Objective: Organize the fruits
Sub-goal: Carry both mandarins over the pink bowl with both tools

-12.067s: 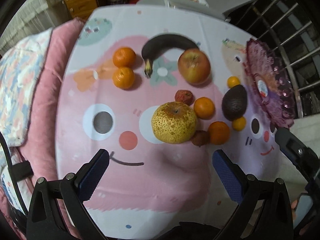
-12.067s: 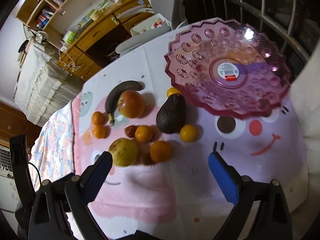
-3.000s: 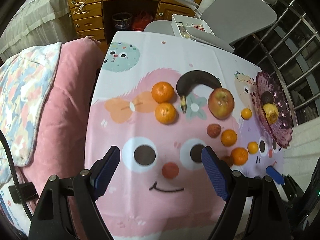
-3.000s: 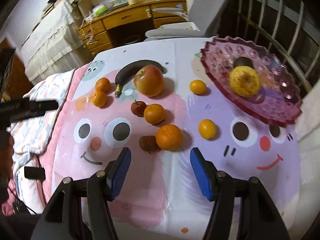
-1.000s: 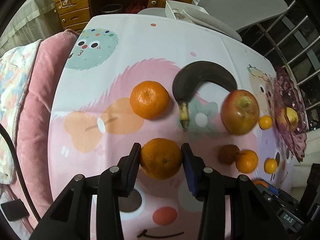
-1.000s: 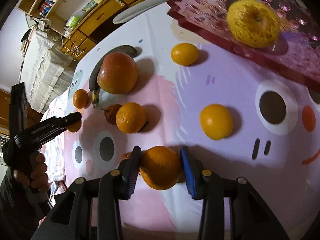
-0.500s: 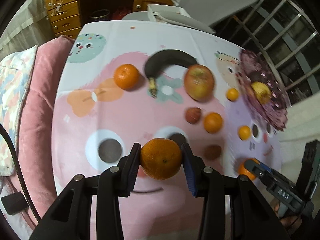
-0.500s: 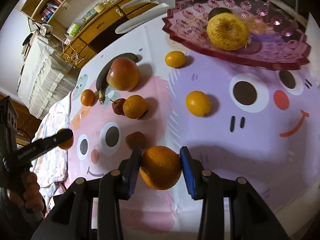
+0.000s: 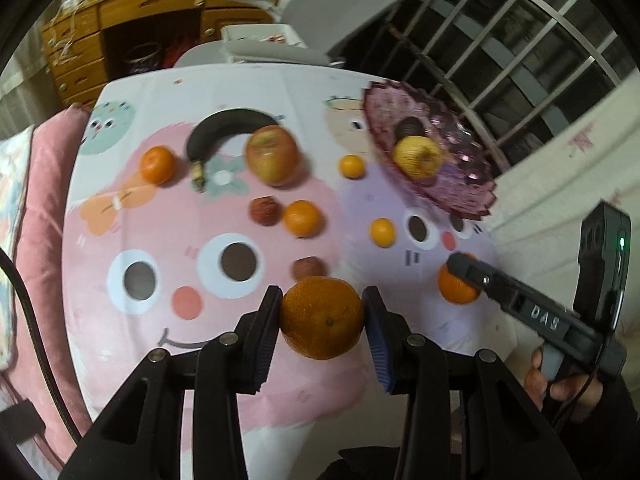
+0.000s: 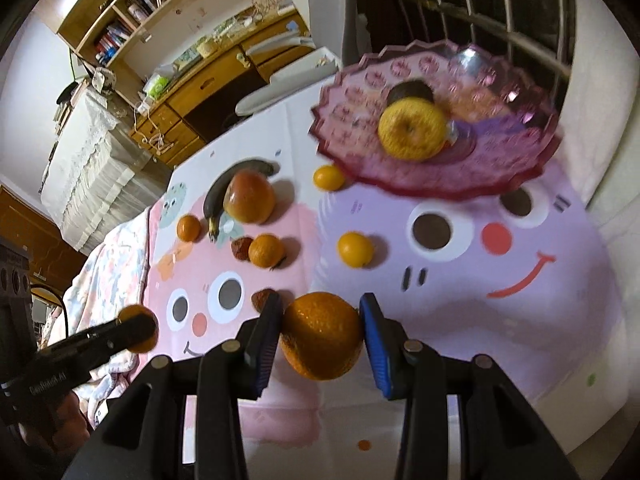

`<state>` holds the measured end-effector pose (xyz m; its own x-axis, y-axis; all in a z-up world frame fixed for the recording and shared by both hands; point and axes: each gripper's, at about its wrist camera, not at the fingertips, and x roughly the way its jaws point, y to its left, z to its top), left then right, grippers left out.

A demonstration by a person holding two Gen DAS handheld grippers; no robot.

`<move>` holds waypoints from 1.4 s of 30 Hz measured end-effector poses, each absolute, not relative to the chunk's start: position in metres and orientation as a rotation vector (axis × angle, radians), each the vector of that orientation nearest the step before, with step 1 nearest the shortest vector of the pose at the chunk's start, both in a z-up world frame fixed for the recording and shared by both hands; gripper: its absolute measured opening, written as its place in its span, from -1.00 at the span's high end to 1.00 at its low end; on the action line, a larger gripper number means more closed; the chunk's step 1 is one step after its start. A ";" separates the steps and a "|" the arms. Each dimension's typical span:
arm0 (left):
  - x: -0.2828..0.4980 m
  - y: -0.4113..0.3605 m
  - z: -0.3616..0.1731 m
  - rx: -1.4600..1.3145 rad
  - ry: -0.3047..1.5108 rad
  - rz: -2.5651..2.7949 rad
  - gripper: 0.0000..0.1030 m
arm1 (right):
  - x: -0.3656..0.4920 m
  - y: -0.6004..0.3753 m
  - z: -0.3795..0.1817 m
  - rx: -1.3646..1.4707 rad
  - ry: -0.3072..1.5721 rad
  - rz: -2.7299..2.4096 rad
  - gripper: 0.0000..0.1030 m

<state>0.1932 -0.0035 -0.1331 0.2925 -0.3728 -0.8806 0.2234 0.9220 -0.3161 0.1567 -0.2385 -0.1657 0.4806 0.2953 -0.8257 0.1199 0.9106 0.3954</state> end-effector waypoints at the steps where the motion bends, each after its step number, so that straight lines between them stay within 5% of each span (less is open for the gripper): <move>1: 0.193 -0.010 -0.130 -0.136 1.206 -0.408 0.23 | 0.157 -0.244 -0.162 0.436 1.065 0.111 0.23; 21: 0.205 -0.173 -0.098 -0.195 1.105 -0.315 0.23 | 0.205 -0.354 -0.113 0.248 0.993 0.369 0.22; 42: 0.273 -0.238 -0.149 -0.283 1.164 -0.131 0.23 | 0.272 -0.412 -0.146 0.060 1.062 0.444 0.22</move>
